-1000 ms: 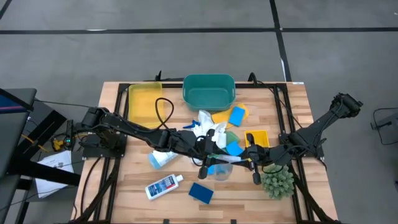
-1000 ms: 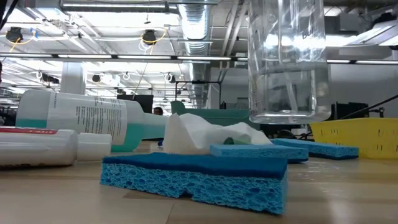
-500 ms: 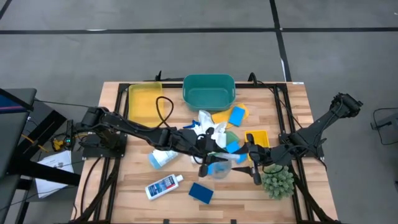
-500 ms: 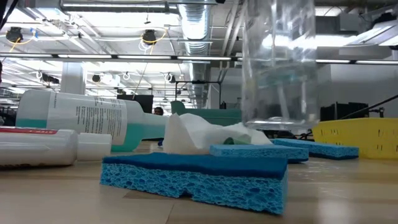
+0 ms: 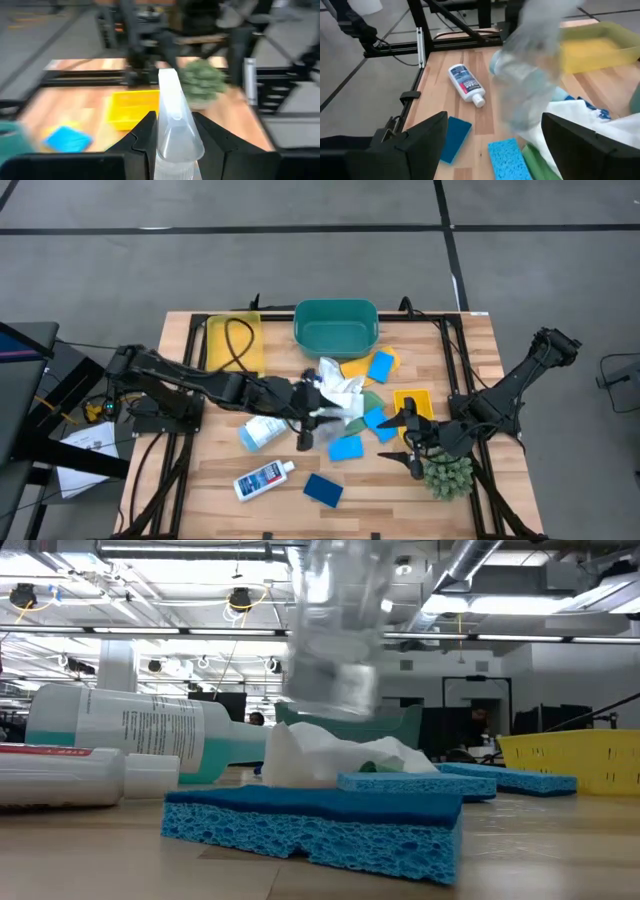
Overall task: Pick & Place Kitchen Items
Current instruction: Put the transparent spray bottle into the left yellow bin
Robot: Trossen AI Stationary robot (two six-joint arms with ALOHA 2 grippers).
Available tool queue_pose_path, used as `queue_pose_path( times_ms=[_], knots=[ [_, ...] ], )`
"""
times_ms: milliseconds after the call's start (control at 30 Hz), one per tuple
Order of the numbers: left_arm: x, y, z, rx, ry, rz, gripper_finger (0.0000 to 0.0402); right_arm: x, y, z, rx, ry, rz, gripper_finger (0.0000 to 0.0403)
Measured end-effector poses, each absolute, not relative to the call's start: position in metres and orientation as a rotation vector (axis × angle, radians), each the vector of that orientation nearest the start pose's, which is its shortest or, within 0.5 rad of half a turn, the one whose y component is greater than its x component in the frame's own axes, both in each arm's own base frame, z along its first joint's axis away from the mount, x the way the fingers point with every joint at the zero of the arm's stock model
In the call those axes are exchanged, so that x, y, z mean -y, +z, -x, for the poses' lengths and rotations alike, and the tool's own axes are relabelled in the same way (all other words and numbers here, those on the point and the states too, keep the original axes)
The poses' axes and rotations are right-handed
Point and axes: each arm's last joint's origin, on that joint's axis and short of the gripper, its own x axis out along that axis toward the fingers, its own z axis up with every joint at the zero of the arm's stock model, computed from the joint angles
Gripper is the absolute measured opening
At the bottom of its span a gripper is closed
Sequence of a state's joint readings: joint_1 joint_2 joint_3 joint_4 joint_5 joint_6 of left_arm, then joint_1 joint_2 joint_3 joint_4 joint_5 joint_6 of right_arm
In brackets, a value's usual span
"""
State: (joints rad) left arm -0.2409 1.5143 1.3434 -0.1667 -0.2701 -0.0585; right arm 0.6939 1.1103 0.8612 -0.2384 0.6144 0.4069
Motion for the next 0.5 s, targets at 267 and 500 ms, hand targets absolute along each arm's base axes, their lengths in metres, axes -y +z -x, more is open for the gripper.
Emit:
queue_pose_path(
  times_ms=[267,500],
  knots=[
    [0.053,0.378,-0.292,-0.300,0.343,-0.074,0.0089,-0.139,0.291,-0.187,-0.412,-0.055,-0.077,0.0312],
    [0.020,0.380,-0.240,-0.223,0.611,-0.041,0.0089,-0.128,0.294,-0.182,-0.430,-0.084,-0.079,0.0312]
  ],
)
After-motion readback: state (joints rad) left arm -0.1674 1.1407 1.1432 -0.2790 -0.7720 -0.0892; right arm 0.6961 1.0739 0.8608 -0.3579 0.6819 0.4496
